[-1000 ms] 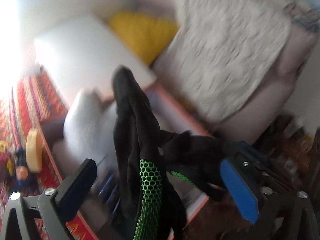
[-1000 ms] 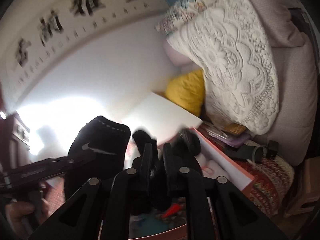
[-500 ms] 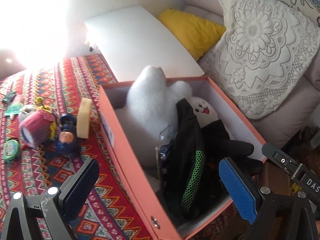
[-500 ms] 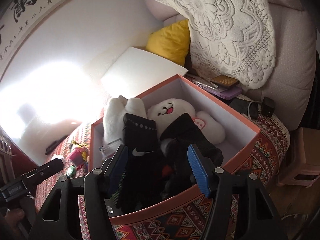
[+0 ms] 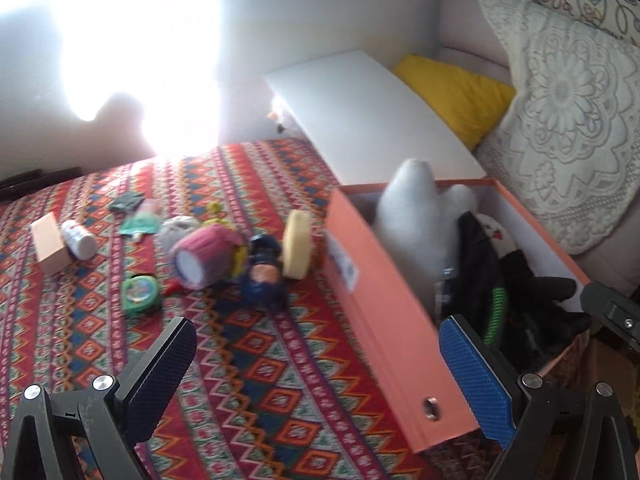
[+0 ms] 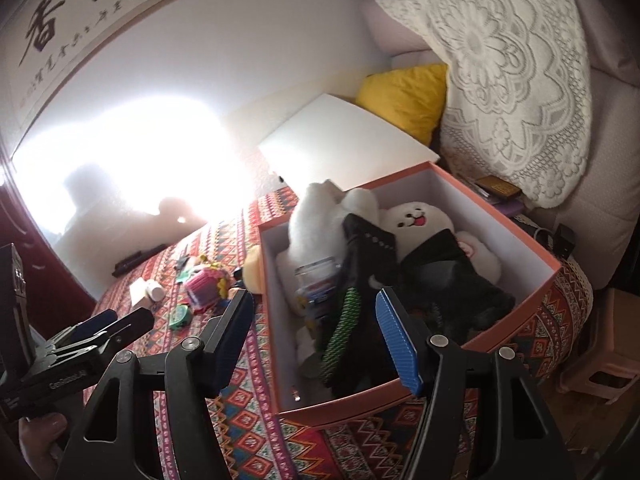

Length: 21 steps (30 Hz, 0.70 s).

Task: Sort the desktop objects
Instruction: 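Withdraw both open tools from the box back over the bed items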

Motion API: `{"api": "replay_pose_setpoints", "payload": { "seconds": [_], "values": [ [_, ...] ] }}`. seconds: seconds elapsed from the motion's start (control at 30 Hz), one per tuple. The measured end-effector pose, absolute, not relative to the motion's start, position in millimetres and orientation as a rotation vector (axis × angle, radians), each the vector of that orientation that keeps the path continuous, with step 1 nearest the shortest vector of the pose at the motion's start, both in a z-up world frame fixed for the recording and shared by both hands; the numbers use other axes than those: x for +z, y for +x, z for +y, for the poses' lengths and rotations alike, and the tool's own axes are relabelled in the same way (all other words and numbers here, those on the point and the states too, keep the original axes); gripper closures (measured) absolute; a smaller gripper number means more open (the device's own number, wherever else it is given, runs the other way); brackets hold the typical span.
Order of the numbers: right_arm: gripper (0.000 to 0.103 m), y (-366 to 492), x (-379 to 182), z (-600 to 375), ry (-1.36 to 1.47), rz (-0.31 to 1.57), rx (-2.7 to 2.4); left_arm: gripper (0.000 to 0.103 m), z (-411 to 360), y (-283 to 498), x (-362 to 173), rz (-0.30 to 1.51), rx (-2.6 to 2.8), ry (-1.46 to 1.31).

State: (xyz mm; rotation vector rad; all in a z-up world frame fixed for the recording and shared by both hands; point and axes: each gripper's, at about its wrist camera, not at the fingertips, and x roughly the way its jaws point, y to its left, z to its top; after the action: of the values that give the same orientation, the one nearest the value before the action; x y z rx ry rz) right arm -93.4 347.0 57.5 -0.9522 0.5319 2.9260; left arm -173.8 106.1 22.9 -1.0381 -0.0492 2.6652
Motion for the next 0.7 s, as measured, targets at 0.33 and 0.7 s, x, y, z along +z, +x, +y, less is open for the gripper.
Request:
{"api": "replay_pose_setpoints", "payload": {
  "seconds": [0.33,0.7],
  "values": [
    [0.033,-127,41,239,-1.103,0.374,3.023,0.002,-20,-182,-34,-0.212,2.796,-1.211],
    [0.033,-210,-23,146,-1.347,0.249,3.059,0.002,-79,-214,-96,-0.301,2.767,-1.317]
  ]
}}
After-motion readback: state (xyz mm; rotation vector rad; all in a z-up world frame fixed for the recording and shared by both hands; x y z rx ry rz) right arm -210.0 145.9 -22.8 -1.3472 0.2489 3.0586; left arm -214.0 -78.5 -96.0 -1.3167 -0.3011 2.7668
